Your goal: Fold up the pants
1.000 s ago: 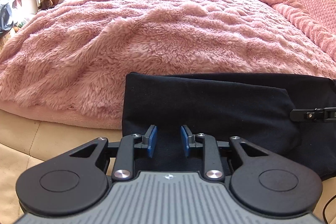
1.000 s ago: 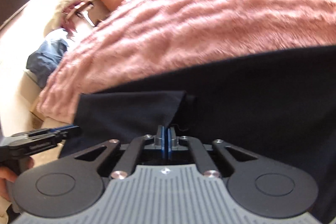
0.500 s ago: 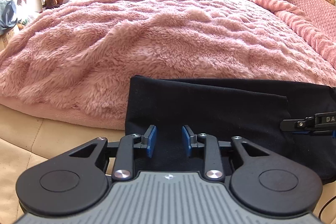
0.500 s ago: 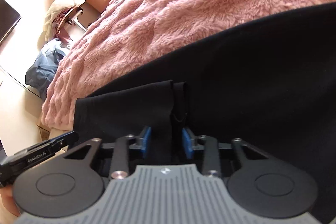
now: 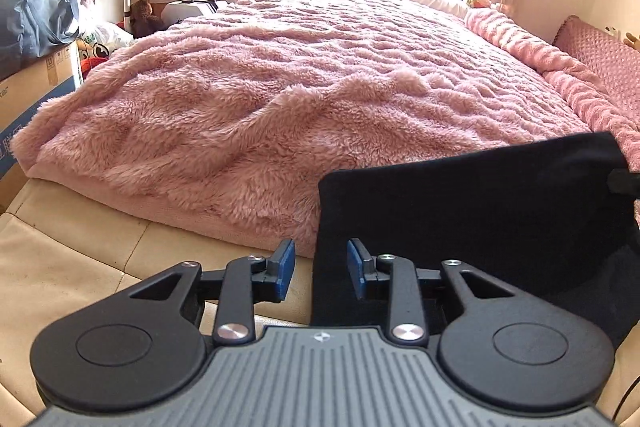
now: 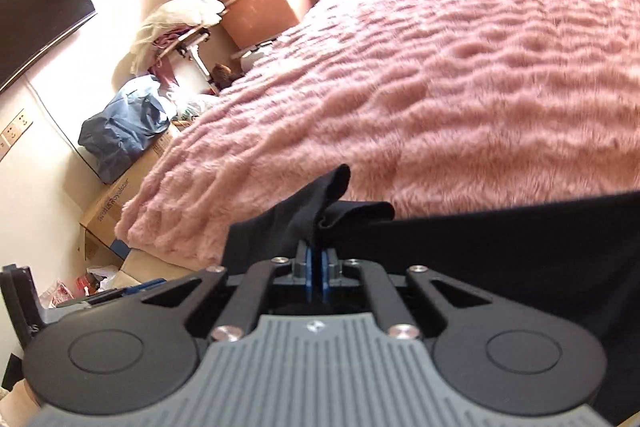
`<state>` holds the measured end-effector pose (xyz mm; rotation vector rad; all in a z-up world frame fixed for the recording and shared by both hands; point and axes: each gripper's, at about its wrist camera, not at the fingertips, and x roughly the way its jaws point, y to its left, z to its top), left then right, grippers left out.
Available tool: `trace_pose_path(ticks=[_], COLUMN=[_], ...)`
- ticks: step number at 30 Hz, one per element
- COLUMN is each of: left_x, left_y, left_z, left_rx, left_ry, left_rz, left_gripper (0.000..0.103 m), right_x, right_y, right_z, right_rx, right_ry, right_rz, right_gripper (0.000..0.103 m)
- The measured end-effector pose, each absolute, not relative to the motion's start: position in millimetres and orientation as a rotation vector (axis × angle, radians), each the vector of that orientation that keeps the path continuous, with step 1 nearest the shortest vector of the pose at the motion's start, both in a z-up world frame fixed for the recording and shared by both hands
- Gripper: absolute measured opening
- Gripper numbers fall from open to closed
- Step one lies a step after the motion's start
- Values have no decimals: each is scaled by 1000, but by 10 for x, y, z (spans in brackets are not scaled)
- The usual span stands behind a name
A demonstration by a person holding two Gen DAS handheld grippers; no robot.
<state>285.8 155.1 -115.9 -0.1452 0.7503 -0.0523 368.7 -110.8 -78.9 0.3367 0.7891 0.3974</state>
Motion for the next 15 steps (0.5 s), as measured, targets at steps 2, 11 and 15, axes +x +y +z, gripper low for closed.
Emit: trace_pose_path(ticks=[2,11,15], left_x=[2817,2849,2933], left_y=[1529,1110,843], left_z=[-1116,-977,-993], left_rx=[-152,-170,-149], left_ry=[742,738,743], left_rz=[-51,-115,-153], left_gripper=[36,36,36], right_x=[3595,3467,3524], right_y=[-1186,-2360,-3100], right_z=[-450,555,554], right_rx=[301,247,273], right_ry=[755,752,787], right_rz=[404,370,299], right_gripper=[0,0,0])
